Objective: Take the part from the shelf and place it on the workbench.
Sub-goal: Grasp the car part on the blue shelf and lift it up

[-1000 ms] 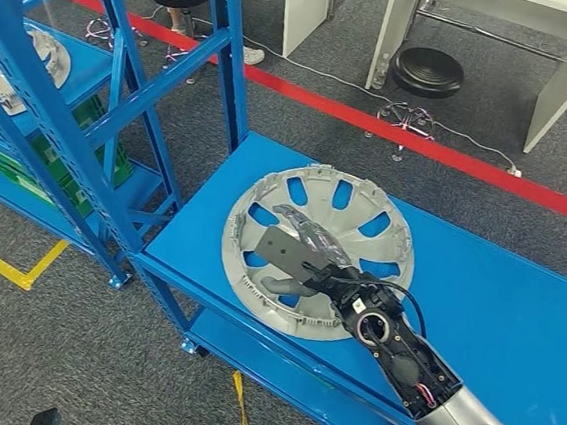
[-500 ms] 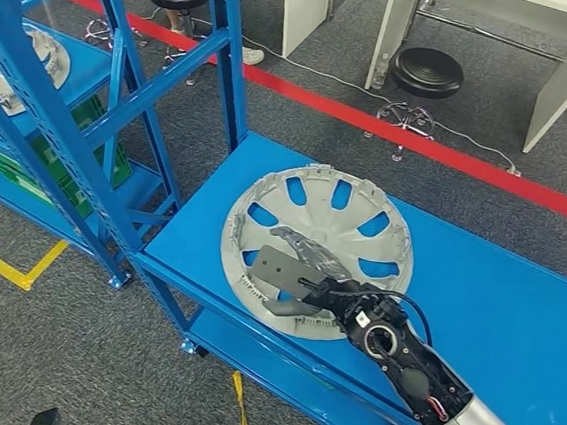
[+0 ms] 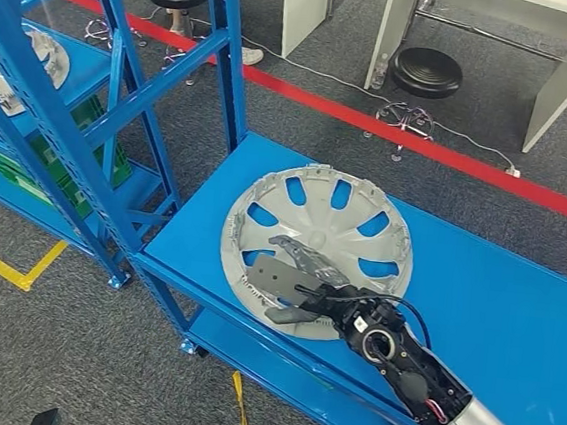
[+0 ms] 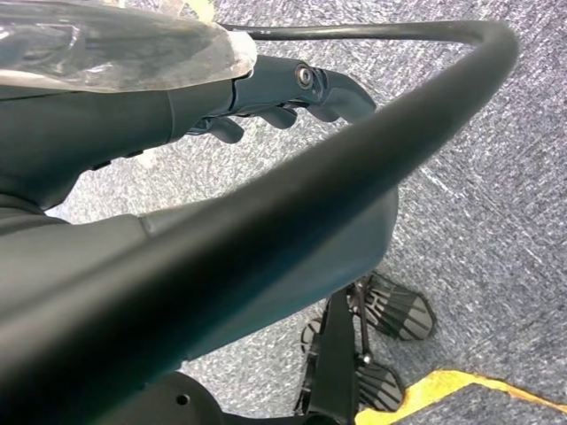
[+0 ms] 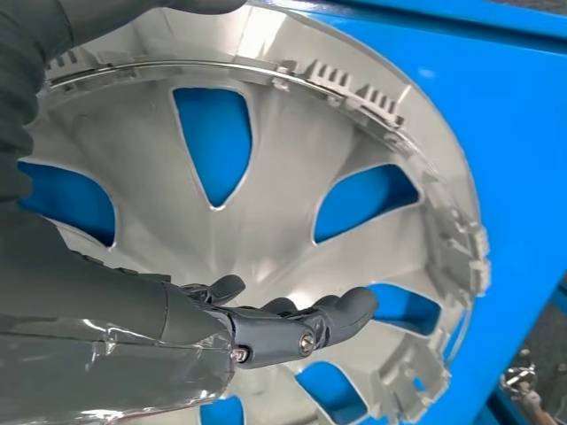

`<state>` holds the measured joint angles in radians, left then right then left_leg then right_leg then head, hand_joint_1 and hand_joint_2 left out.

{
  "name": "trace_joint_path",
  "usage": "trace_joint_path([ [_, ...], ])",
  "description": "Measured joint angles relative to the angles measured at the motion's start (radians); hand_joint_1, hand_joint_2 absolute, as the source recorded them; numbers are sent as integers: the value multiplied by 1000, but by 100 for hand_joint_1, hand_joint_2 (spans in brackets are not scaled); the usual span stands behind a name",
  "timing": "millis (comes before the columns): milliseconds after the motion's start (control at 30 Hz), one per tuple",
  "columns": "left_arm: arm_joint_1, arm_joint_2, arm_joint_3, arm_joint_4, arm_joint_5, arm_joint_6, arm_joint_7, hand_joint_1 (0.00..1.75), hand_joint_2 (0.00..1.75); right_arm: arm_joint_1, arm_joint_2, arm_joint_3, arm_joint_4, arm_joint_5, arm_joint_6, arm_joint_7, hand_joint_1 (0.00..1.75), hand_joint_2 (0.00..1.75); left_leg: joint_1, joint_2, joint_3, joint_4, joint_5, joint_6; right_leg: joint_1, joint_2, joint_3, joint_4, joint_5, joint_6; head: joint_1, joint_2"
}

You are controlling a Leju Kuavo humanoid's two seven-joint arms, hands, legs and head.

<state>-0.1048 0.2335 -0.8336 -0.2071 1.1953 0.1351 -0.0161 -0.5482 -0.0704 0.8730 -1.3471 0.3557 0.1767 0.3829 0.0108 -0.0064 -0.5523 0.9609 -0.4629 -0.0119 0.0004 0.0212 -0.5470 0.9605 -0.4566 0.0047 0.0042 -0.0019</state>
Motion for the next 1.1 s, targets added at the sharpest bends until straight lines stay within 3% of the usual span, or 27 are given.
trace_joint_path([
  [600,-18,0,-34,0,-16,-3,10,0,0,23,-8,-2,116,20,8,14,0,175,0,0,4,0,0,0,0,0,4,0,0,0,0,0],
  [1100,-20,1,-40,0,-11,-3,7,0,0,1,1,-2,208,4,8,-36,0,175,0,1,16,-1,0,-1,0,0,16,-1,-1,0,0,0],
])
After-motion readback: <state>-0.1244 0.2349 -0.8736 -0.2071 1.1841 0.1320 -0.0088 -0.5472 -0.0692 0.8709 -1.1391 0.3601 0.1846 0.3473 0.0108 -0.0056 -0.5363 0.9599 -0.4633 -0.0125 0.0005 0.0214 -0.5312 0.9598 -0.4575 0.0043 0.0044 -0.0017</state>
